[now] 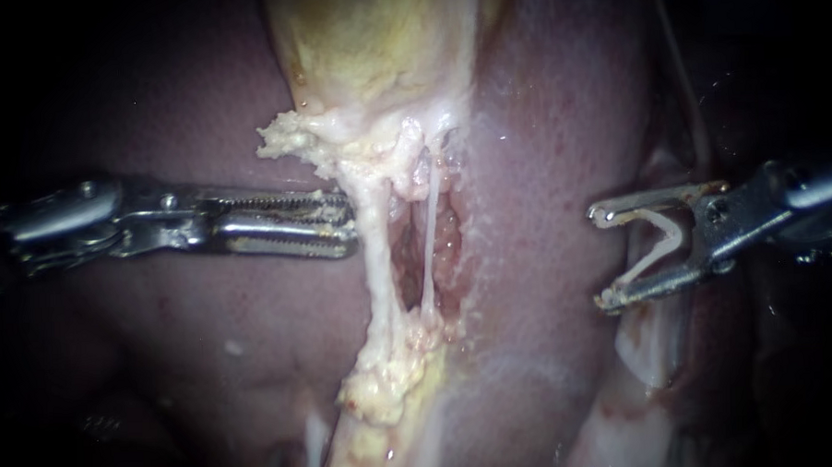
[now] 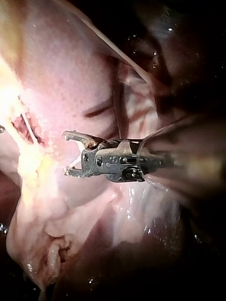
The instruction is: Grabbing gallbladder
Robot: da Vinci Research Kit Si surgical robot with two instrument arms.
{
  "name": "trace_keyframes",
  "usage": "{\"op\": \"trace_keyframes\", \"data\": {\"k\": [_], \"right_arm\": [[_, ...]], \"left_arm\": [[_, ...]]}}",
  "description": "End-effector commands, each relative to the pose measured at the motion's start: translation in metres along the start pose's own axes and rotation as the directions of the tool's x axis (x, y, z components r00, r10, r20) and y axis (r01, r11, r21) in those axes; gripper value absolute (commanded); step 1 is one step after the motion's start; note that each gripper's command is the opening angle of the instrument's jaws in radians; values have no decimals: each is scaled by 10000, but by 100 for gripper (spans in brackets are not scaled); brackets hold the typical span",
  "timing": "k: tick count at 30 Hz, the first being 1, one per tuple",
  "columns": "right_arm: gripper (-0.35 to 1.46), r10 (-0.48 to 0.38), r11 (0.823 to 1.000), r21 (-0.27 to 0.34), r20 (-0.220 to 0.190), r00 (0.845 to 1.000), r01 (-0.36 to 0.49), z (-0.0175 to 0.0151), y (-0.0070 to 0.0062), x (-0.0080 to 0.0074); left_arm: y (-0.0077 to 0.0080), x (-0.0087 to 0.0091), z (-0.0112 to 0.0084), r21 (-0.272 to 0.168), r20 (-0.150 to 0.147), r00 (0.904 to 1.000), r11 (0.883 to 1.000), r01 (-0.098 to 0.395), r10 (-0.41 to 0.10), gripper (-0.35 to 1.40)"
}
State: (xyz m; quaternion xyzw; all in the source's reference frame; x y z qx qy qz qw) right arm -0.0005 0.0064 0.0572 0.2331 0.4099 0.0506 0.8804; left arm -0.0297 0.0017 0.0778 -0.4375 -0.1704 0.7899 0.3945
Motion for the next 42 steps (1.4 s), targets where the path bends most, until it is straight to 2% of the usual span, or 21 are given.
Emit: {"op": "trace_keyframes", "data": {"k": [1,4,7,11,12,15,19,25,30,32,34,35,37,40,42], "right_arm": [[49,1,10000,3,3,10000,-1,0,0,0],[49,-4,10000,8,3,10000,4,0,-1,0],[49,-3,10000,7,3,10000,3,0,-1,0],[49,-4,10000,8,3,10000,4,0,-1,0],[49,-4,10000,8,3,10000,4,0,-1,0],[49,-4,10000,8,3,10000,4,0,-1,0],[49,-4,10000,8,3,10000,4,0,-1,0],[48,-3,10000,8,3,10000,3,0,-1,0],[48,-3,10000,8,3,10000,3,0,-1,0],[48,-3,10000,7,3,10000,3,0,-1,0],[48,-1,10000,6,3,10000,1,0,-1,1],[48,-1,10000,6,3,10000,1,0,-1,1],[48,0,10000,6,3,10000,0,0,-1,1],[48,0,10000,6,3,10000,0,0,-1,1],[48,0,10000,7,2,10000,0,0,-1,1]], "left_arm": [[1,-1,-4,-61,-129,9999,10000,-4,3,37],[4,-1,-25,-211,-357,9994,9998,13,-21,47],[0,8,-53,-342,-545,9985,9994,72,-91,56],[-13,28,-83,-19,-760,9970,9999,-171,169,66],[-17,34,-88,128,-821,9962,9995,-280,290,74],[-21,44,-94,410,-952,9935,9974,-587,624,79],[-16,54,-87,701,-1248,9879,9940,-837,920,73],[-5,72,-54,439,-1428,9850,9948,-914,968,64],[1,75,-33,284,-1447,9847,9952,-938,970,47],[1,74,-28,311,-1454,9845,9951,-943,978,36],[0,73,-24,323,-1459,9843,9949,-956,993,14],[-2,71,-23,322,-1460,9842,9948,-966,1003,2],[-4,68,-24,314,-1491,9835,9946,-989,1025,-35],[-7,62,-29,285,-1224,9867,9942,-1039,1066,-35],[-8,61,-36,248,-894,9901,9941,-1060,1078,-35]]}}
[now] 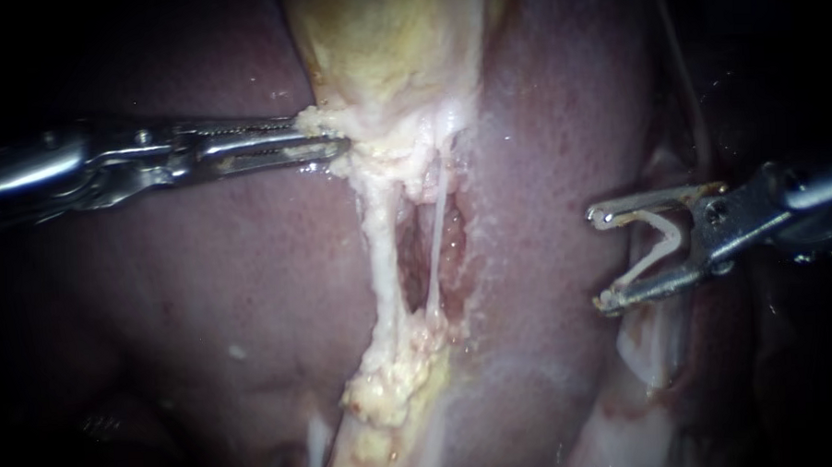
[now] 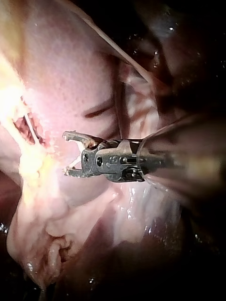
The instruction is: Grabbing gallbladder
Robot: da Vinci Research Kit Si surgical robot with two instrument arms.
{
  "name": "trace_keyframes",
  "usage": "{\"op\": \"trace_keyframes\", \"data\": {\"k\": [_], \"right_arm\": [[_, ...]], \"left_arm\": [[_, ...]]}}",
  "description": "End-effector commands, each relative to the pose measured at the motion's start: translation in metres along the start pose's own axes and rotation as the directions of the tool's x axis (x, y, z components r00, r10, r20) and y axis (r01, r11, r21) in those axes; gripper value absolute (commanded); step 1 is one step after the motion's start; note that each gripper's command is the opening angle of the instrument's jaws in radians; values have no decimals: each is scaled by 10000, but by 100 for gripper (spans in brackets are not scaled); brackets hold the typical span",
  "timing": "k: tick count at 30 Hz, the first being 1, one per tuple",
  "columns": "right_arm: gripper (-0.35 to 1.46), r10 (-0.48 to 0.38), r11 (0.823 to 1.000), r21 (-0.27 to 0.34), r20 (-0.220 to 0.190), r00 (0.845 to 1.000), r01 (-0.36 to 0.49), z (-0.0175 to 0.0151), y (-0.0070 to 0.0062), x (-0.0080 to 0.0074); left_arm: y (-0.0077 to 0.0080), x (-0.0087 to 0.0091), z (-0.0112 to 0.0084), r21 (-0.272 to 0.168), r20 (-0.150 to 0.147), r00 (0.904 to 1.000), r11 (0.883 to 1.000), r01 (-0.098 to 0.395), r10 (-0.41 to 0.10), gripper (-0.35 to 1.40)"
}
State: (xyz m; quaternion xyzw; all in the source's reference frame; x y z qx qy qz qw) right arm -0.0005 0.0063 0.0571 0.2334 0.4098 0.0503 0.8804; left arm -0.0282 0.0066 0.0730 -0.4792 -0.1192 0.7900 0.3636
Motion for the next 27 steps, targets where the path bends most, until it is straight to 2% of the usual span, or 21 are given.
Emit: {"op": "trace_keyframes", "data": {"k": [1,3,6,11,15,19,27], "right_arm": [[48,2,10000,1,0,10000,-2,0,0,0],[48,3,10000,2,-1,10000,-3,-1,0,0],[49,3,10000,2,-1,10000,-3,-1,0,0],[49,5,10000,6,-2,10000,-5,-1,0,1],[49,5,10000,5,-2,10000,-5,-1,0,1],[49,5,10000,6,-2,10000,-5,-1,0,1],[49,5,10000,5,-2,10000,-5,-1,0,1]], "left_arm": [[0,2,-4,-24,170,9999,10000,6,-5,-35],[2,5,-11,-54,357,9993,10000,77,-76,-35],[5,18,-26,-141,385,9991,9998,155,-150,-35],[3,64,-60,-409,478,9978,9980,480,-460,-35],[0,96,-85,-594,536,9978,9973,424,-392,-35],[0,100,-93,-576,552,9976,9974,444,-412,-35],[1,95,-89,-543,540,9978,9977,415,-386,-35]]}}
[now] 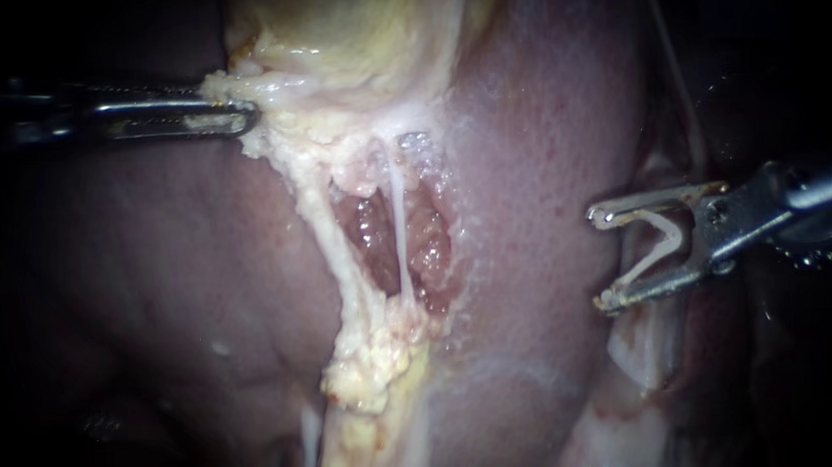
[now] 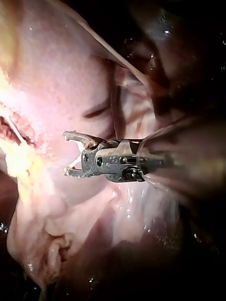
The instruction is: Grabbing gallbladder
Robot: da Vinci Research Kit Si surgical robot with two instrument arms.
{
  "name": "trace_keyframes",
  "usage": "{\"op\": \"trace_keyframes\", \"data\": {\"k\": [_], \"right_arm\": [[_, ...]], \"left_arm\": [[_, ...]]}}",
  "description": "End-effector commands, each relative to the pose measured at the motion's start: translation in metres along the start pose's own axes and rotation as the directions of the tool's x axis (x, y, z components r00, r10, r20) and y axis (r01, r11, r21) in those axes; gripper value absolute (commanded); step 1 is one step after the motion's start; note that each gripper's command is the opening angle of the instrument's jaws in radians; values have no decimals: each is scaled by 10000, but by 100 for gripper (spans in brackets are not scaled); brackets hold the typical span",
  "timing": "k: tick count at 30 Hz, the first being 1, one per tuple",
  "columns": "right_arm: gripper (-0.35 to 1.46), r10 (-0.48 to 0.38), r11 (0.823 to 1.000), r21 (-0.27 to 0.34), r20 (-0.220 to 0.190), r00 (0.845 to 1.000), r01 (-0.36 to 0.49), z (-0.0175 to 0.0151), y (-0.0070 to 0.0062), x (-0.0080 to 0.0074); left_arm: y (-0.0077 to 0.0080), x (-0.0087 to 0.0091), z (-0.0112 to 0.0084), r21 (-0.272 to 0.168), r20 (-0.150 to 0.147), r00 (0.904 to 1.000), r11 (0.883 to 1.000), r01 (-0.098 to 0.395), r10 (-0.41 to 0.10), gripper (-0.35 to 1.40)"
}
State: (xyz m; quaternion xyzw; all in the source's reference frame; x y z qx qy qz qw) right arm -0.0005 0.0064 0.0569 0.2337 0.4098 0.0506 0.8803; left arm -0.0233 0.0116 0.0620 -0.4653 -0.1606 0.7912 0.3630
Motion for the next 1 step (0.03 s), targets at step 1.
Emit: {"op": "trace_keyframes", "data": {"k": [1], "right_arm": [[49,-2,10000,1,1,10000,2,0,0,0]], "left_arm": [[0,0,1,6,-4,10000,10000,-13,13,-35]]}}
